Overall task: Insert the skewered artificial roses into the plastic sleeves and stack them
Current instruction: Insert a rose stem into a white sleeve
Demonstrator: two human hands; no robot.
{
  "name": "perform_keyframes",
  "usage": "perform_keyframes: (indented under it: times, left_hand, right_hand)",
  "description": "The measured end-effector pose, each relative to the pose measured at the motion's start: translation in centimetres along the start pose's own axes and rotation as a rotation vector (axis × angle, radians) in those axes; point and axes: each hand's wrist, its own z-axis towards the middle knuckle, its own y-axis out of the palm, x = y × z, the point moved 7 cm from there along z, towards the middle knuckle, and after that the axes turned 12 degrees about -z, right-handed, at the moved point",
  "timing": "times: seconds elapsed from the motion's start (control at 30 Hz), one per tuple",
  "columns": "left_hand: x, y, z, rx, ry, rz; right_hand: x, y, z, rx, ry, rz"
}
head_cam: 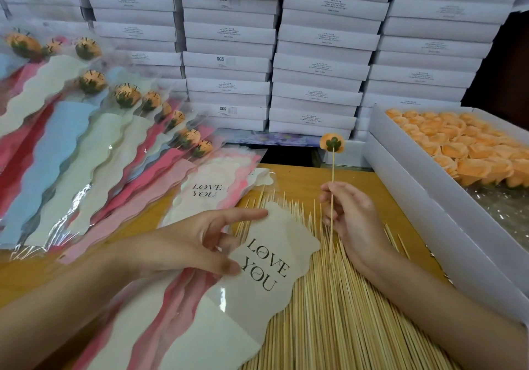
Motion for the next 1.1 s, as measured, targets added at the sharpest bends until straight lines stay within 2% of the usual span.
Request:
perform_keyframes:
  times: [0.07, 0.17, 0.23, 0.3, 0.6, 0.77, 1.1]
  left_hand:
    - [0.6, -0.2, 0.3, 0.063, 0.078, 0.008]
    - [1.5, -1.2, 0.7, 0.291, 0.218, 0.032]
    - [1.3, -2.1, 0.8, 0.432, 0.282, -0.040]
    - [0.9, -2.6, 0.9, 0.502, 0.319, -0.074]
    - [-0.3, -2.2, 1.3, 0.467, 0.268, 0.004]
    - [0.1, -2.2, 1.0, 0.503, 0.323, 0.054]
    - [-0.5, -3.8, 0.9, 0.594, 0.405, -0.047]
  right_hand:
    - [0.0, 0.0, 0.0, 0.000, 0.006, 0.005]
    - [0.2, 0.0, 0.1, 0.007, 0.008, -0.021]
    - [0.2, -0.1, 0.1, 0.015, 0.011, -0.037]
    - [0.3, -0.1, 0.0, 0.016, 0.009, -0.040]
    - [-0.6, -0.1, -0.2, 0.011, -0.054, -0.111]
    - [-1.7, -0.2, -0.2, 0.040, -0.129, -0.112]
    - [-3.0, -1.0, -0.2, 0.149, -0.216, 0.012]
